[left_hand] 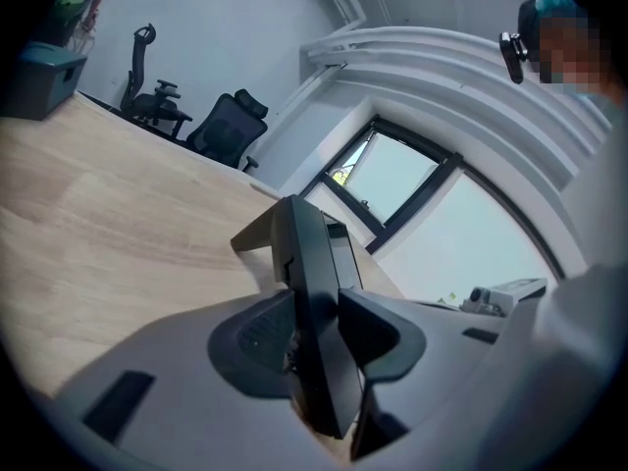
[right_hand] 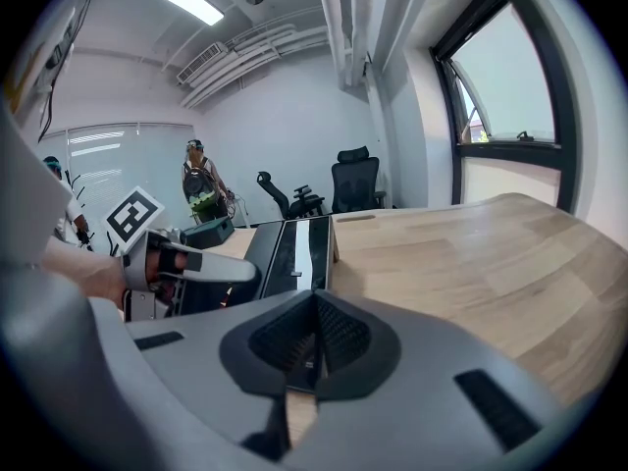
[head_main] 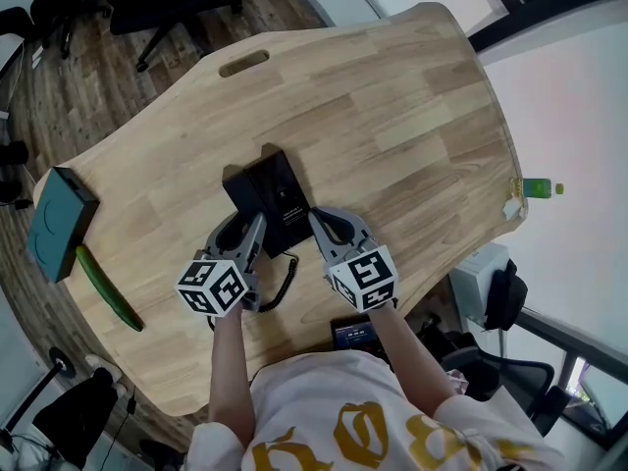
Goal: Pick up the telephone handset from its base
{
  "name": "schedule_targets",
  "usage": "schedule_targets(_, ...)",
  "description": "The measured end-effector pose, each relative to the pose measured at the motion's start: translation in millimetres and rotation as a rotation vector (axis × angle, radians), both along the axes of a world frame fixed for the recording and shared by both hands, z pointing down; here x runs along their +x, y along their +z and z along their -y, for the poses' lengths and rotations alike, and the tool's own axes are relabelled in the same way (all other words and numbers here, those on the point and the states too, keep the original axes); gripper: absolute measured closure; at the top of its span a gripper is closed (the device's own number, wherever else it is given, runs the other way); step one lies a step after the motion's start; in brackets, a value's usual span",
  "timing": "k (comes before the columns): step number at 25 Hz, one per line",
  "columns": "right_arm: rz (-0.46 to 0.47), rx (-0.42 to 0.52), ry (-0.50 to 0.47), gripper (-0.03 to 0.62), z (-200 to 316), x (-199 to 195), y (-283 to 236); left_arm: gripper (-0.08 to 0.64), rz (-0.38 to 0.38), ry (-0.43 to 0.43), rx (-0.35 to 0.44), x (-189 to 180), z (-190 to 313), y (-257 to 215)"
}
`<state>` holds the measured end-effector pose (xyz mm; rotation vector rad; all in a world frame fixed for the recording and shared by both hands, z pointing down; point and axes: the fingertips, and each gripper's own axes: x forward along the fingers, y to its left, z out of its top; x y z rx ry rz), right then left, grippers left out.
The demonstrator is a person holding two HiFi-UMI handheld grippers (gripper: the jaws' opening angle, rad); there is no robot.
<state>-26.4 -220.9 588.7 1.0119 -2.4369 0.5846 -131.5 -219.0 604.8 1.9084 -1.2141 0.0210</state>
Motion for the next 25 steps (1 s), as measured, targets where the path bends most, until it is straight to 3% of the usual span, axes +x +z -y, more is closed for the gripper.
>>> schedule_targets(7, -0.005, 0.003, 0.001, 0.586, -3.5, 0.2, -1.4, 0.461, -0.041, -0.006, 0.016, 0.3, -0.1, -8.2)
schedule_targets(25, 0.027, 0.044, 0.024, 0.586, -10.5, 6.8, -25.4, 0.486, -0.126, 0.001, 0.085, 1.4, -8.3, -36.2)
